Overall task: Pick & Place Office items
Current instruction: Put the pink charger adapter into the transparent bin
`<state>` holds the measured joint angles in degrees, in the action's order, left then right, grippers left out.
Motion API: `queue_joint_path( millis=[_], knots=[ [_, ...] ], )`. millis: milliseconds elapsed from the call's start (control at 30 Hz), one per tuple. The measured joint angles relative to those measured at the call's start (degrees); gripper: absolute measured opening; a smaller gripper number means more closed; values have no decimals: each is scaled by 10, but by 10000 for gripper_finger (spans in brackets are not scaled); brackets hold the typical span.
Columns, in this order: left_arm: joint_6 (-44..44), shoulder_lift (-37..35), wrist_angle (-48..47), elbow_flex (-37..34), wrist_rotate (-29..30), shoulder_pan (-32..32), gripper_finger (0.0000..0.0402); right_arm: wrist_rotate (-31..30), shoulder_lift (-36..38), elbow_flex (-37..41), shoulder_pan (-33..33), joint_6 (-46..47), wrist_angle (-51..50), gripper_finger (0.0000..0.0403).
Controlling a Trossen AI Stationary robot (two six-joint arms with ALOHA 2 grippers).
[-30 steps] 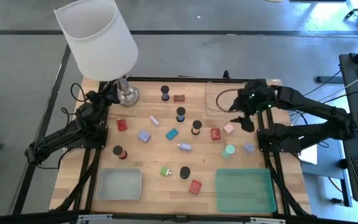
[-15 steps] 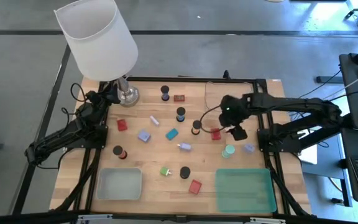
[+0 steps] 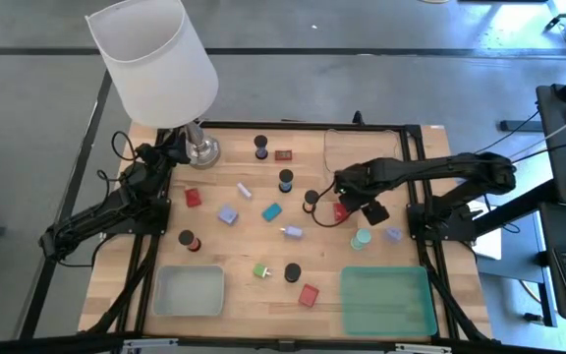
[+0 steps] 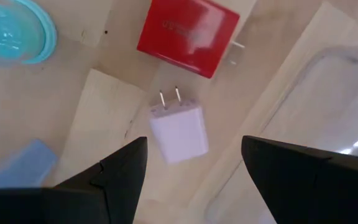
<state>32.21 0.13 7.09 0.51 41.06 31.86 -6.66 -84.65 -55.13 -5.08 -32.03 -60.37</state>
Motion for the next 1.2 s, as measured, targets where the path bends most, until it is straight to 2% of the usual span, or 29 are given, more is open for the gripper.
queue_joint_path(
  millis=[333,667,933,1033,1200],
  knots=[
    [0,0,0,0,0,0,251,0,-14,60,-1,-18,31,265],
    [0,0,0,0,0,0,251,-5,-14,125,-1,-31,157,265],
    [0,0,0,0,0,0,251,9,-13,155,-1,-21,188,264],
    [0,0,0,0,0,0,251,9,-13,157,-1,2,186,252],
    [0,0,0,0,0,0,251,-9,-13,157,0,22,184,198]
  ],
)
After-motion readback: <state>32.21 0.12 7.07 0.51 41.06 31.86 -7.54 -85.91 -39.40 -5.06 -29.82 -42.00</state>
